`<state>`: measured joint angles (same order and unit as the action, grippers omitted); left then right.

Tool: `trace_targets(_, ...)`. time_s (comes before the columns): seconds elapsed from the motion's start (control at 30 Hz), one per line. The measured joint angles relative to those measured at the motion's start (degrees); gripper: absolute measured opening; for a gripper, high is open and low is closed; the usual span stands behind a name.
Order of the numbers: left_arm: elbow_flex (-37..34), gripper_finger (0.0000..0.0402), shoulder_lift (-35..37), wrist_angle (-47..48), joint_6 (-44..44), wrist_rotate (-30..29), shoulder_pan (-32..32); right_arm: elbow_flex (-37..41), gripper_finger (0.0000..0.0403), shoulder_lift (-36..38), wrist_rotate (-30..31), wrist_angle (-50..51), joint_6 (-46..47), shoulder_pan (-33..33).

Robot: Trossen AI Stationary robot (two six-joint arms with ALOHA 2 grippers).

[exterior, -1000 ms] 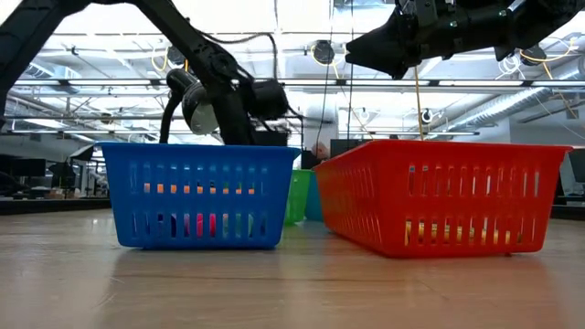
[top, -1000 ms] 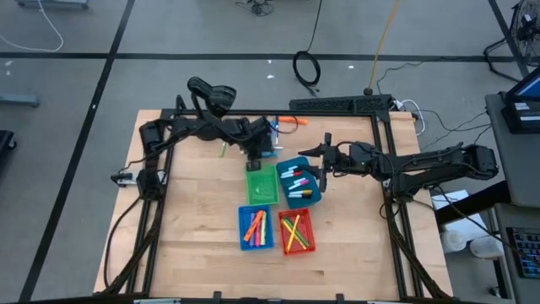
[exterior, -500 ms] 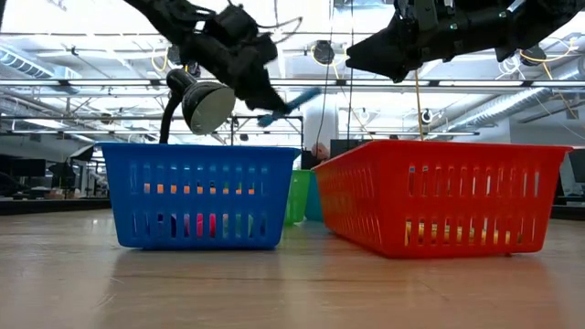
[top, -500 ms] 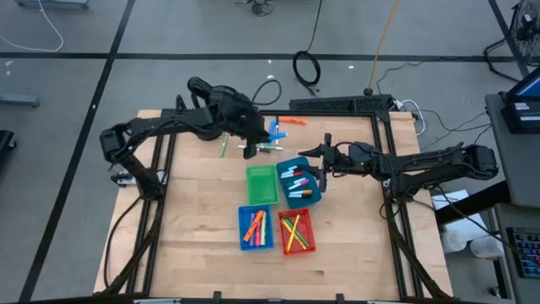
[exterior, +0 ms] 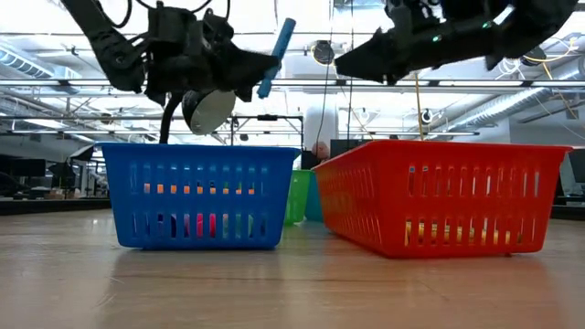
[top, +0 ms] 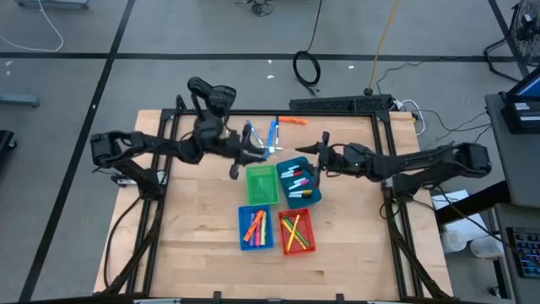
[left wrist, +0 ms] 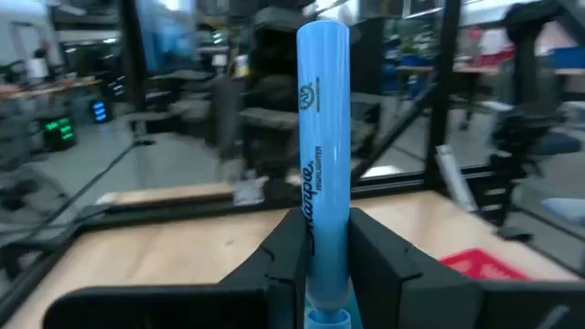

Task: Pick & Place Markers
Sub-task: Put the blue highlighter pen into the blue bin

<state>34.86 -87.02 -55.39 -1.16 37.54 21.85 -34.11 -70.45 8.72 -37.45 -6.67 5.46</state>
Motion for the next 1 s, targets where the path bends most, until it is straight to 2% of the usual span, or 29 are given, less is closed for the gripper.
trace_targets(0.17,0.4,0.006,0.0,0.0,-1.5,-0.5,-5.3,-1.1,0.0218,-9.2,-5.1,-13.9,-0.6,-0.5)
trace_targets(0.33,0.4,0.006,0.0,0.4,-3.7,-2.4,-7.9,-6.4,0.0248,-14.1,-10.5,-14.5,2.8,-2.0)
trace_targets(0.5,0.5,0.006,0.0,2.7,-3.5,-4.4,-8.1,-10.7,0.0252,-17.7,-12.0,-14.3,2.6,-4.2)
trace_targets(0.77,0.5,0.006,0.0,5.2,-3.9,-4.8,-8.1,-14.2,0.0225,-24.5,-11.9,-16.3,2.8,-4.9)
trace_targets(1.0,0.5,0.006,0.0,6.0,-4.7,-4.7,-8.2,-14.2,0.0146,-25.5,-11.7,-19.0,1.5,-5.2)
